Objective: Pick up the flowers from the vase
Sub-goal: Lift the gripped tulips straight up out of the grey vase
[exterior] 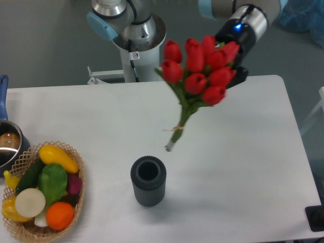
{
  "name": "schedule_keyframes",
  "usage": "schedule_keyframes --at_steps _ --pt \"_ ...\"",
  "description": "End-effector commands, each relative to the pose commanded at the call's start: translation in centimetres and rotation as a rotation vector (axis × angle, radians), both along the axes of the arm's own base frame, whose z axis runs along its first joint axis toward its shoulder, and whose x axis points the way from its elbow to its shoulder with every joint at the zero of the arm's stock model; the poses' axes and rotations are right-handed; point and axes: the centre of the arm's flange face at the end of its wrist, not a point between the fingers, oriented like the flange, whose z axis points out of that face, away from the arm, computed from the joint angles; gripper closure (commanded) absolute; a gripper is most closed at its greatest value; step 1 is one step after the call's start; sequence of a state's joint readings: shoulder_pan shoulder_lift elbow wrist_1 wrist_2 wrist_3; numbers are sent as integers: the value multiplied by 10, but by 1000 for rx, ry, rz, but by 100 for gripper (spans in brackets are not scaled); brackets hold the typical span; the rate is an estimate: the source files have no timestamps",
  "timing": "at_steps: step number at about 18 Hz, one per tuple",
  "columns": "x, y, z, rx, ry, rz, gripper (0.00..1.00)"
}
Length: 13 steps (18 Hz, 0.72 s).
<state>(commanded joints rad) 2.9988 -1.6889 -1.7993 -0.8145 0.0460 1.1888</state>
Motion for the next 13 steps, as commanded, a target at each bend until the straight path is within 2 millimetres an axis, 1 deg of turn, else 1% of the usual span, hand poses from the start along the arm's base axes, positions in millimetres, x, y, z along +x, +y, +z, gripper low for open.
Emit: schedule_keyframes --at_steps 2,3,4,6,8,9,13 --pt "-9 -13 -1 -3 0 29 71" --pt "-13 -15 -5 -8 -5 35 71" --pt "-17 -15 -11 -10 -13 36 71" --pt "-21 -20 -15 -14 -3 47 71" --pt "-23 -21 -17 -17 -3 50 71" --pt "-25 -20 -21 -26 -8 53 71" --pt "-26 -23 -24 -35 -8 61 71"
